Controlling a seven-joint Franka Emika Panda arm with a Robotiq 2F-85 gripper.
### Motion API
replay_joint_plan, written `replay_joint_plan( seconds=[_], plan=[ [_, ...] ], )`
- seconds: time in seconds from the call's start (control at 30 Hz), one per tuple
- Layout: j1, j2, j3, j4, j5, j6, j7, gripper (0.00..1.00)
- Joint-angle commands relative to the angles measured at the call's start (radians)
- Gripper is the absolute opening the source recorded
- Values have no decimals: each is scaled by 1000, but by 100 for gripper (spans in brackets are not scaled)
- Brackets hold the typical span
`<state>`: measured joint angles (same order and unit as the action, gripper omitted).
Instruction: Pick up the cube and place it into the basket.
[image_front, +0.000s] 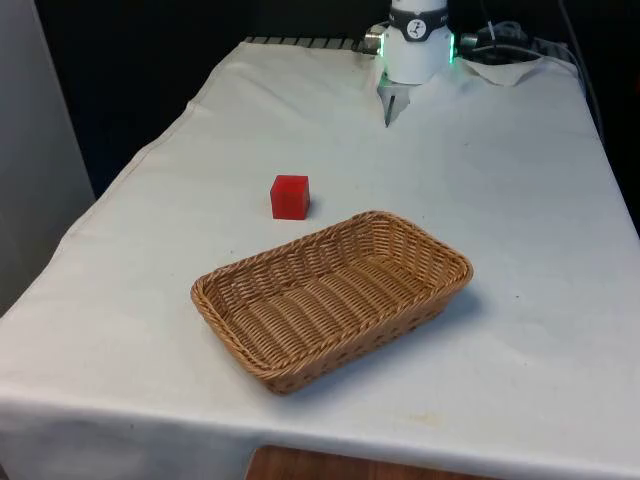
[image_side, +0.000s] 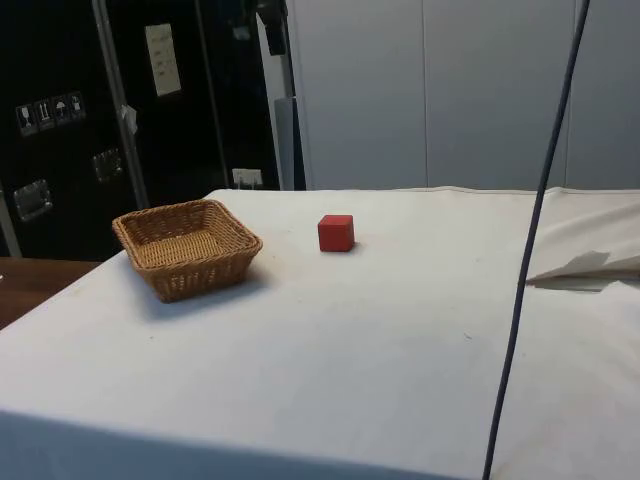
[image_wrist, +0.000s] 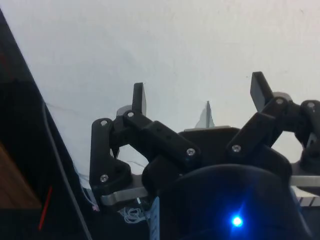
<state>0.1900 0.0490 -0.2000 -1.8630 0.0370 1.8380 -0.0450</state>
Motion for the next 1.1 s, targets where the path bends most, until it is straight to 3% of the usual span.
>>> replay_joint_plan(
  seconds=[0.0, 0.03, 0.23, 0.27, 0.53, 0.57, 1.07],
  plan=[
    [0, 0, 0, -4, 0, 3, -1, 100],
    [-1, -6, -2, -27, -4, 35, -2, 100],
    [-1, -18, -5, -81, -15, 103, -2, 100],
    [-1, -9, -5, -70, -6, 85, -5, 100],
    [-3, -28, -9, -153, -29, 194, -3, 100],
    [-3, -22, -9, -145, -22, 179, -5, 100],
    [-8, -23, -39, -246, -55, 321, -21, 100]
  ],
)
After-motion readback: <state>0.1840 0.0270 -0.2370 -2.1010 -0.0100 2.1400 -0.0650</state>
